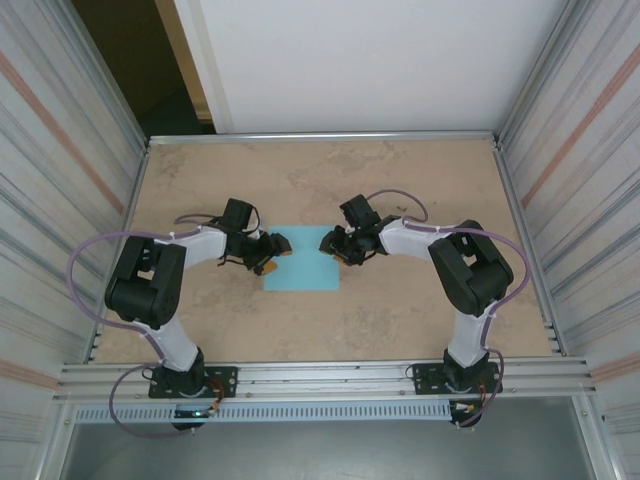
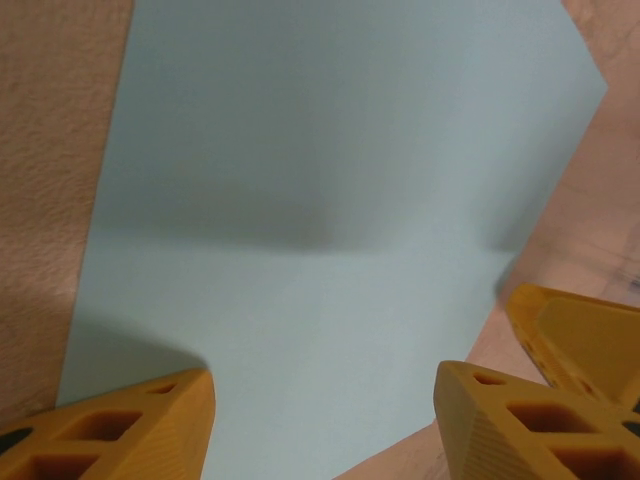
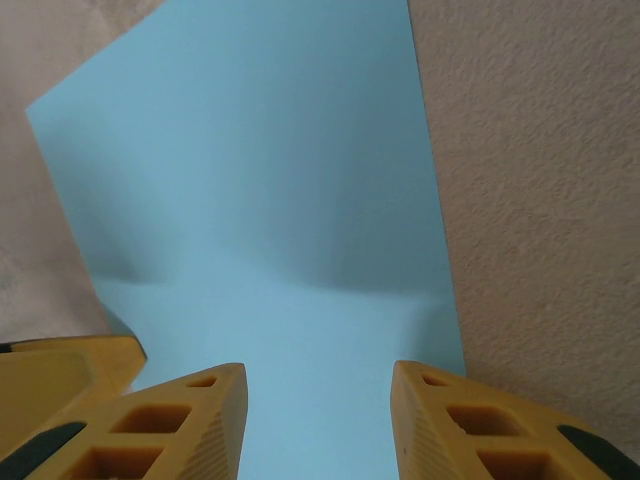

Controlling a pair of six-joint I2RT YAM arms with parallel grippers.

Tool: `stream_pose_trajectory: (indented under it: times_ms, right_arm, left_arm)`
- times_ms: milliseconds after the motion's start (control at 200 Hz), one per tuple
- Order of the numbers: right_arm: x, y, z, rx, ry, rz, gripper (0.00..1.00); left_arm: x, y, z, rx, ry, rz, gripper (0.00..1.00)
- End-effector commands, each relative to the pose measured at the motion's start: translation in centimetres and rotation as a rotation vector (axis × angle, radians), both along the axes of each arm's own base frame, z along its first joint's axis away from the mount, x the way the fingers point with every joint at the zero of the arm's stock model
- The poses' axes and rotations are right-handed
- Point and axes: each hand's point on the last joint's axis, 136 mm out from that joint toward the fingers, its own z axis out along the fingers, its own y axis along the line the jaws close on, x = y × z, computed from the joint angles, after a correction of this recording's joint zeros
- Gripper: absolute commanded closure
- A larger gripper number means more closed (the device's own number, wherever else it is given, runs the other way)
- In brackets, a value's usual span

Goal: Fold a paper plane with a square sheet of paper (pick it up from the middle)
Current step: First fold in half a square sheet of paper at the center of the table.

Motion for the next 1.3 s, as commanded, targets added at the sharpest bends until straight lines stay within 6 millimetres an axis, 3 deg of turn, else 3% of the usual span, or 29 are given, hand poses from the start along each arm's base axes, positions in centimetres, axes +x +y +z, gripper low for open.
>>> stream_pose_trajectory:
  times_ms: [0, 241, 456, 526, 847, 1032, 1298]
  right_arm:
    - [-0.9, -0.4, -1.5, -0.030, 0.045, 0.000, 0.59]
    - [-1.3, -0.6, -2.7, -0.049, 0.072, 0.006, 0.59]
    - [-1.6, -0.8, -3.5, -0.064, 0.090, 0.004, 0.60]
    - [-1.6, -0.9, -3.7, -0.070, 0.093, 0.002, 0.60]
    - [-1.7, -1.1, -4.3, -0.082, 0.103, 0.002, 0.60]
    - [-1.6, -0.6, -4.3, -0.054, 0.101, 0.018, 0.60]
    - [-1.5, 0.9, -4.7, 0.005, 0.119, 0.038, 0.61]
  left_arm:
    - [-1.4, 0.6, -1.6, 0.024, 0.071, 0.029, 0.37]
    - [-1.2, 0.4, -1.0, 0.011, 0.031, 0.007, 0.29]
    - [0.6, -0.7, 3.1, -0.027, -0.130, -0.062, 0.23]
    - [1.0, -0.9, 3.6, -0.021, -0.164, -0.083, 0.22]
    - [1.3, -2.0, 1.5, -0.024, -0.129, -0.138, 0.22]
    - [0.6, -1.5, 0.0, -0.002, -0.093, -0.127, 0.14]
    - [-0.1, -1.1, -0.3, -0.016, -0.091, -0.105, 0.10]
